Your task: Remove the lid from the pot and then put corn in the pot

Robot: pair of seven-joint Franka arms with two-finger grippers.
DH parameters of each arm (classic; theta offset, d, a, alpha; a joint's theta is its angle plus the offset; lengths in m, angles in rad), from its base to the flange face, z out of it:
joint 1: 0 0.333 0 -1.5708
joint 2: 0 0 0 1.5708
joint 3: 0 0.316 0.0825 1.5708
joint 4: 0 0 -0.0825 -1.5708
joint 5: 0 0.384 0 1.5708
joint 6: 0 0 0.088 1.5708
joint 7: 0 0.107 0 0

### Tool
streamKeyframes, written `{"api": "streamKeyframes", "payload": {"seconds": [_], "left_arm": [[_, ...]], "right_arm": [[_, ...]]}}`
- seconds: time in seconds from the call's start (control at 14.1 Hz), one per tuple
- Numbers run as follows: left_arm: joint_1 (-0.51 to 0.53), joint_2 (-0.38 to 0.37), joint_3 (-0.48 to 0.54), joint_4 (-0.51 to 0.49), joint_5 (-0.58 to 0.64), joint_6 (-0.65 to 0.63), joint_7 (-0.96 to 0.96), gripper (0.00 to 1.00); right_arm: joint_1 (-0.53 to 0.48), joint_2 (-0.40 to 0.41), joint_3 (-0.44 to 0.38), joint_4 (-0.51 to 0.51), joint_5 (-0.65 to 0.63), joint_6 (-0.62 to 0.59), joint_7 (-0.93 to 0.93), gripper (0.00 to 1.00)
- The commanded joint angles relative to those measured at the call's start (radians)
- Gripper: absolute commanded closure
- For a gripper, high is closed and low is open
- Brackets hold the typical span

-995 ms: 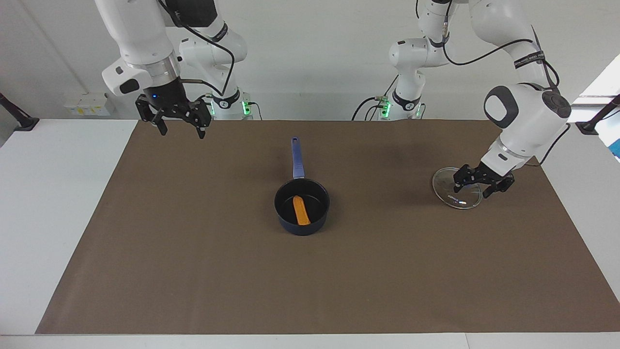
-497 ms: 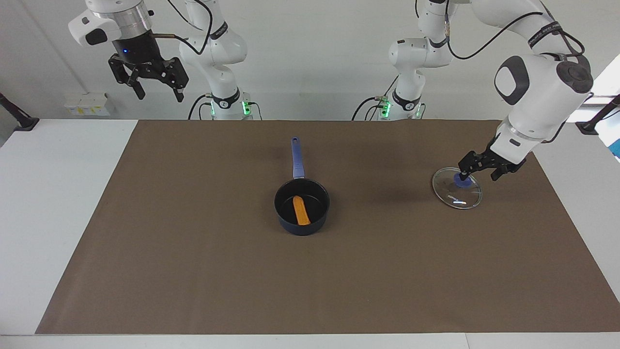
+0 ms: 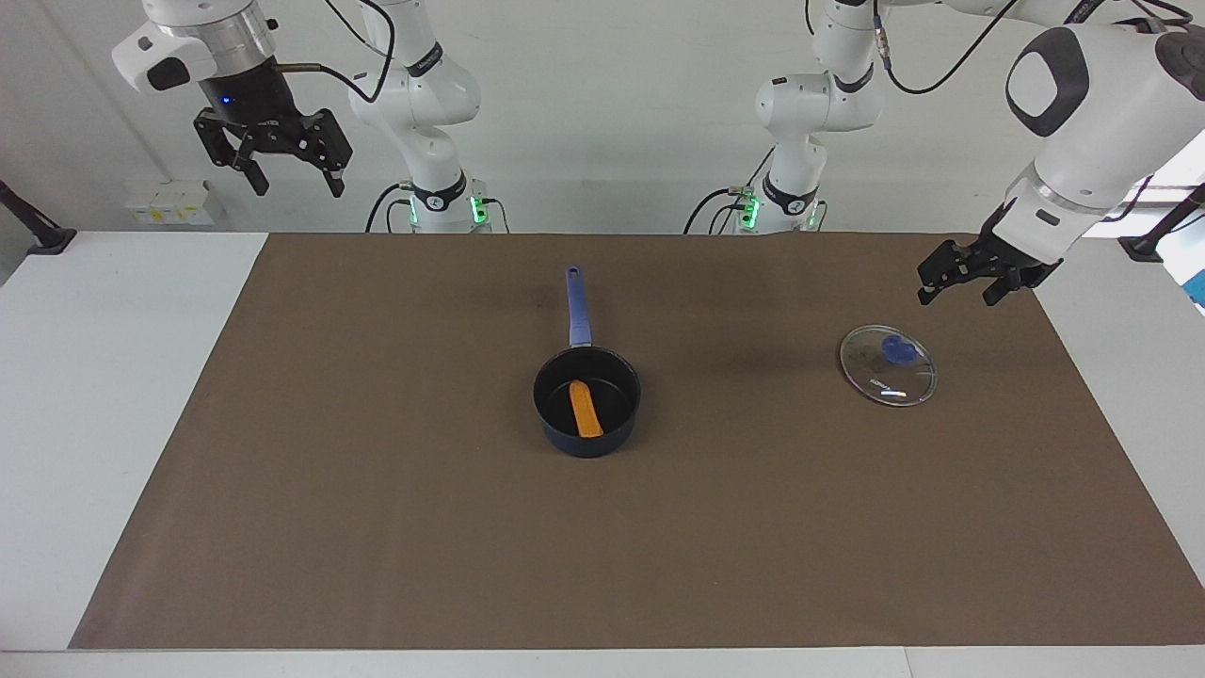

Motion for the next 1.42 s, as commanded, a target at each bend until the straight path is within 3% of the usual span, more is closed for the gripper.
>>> {"api": "streamKeyframes", "payload": {"seconds": [0.0, 0.36, 0.64, 0.99, 1.35], "left_arm": [[0.001, 0.026, 0.001, 0.076, 0.016, -0.076, -0.013, 0.0], [-0.026, -0.048, -0.01, -0.056, 0.051, 0.007, -0.01, 0.0], [-0.026, -0.041, -0.01, -0.032, 0.053, -0.028, -0.01, 0.0], [-0.022, 0.031, -0.01, 0.112, 0.043, -0.177, -0.01, 0.0], [-0.026, -0.001, -0.01, 0.047, 0.037, -0.099, -0.02, 0.0]], "right_arm": [[-0.01, -0.004, 0.007, -0.006, -0.026, 0.012, -0.036, 0.0], [-0.007, -0.01, 0.009, -0.013, -0.026, 0.013, -0.036, 0.0], [-0.007, -0.015, 0.009, -0.02, -0.026, 0.015, -0.036, 0.0], [-0.007, -0.015, 0.009, -0.022, -0.026, 0.013, -0.034, 0.0], [-0.007, -0.015, 0.009, -0.022, -0.026, 0.013, -0.034, 0.0]]}}
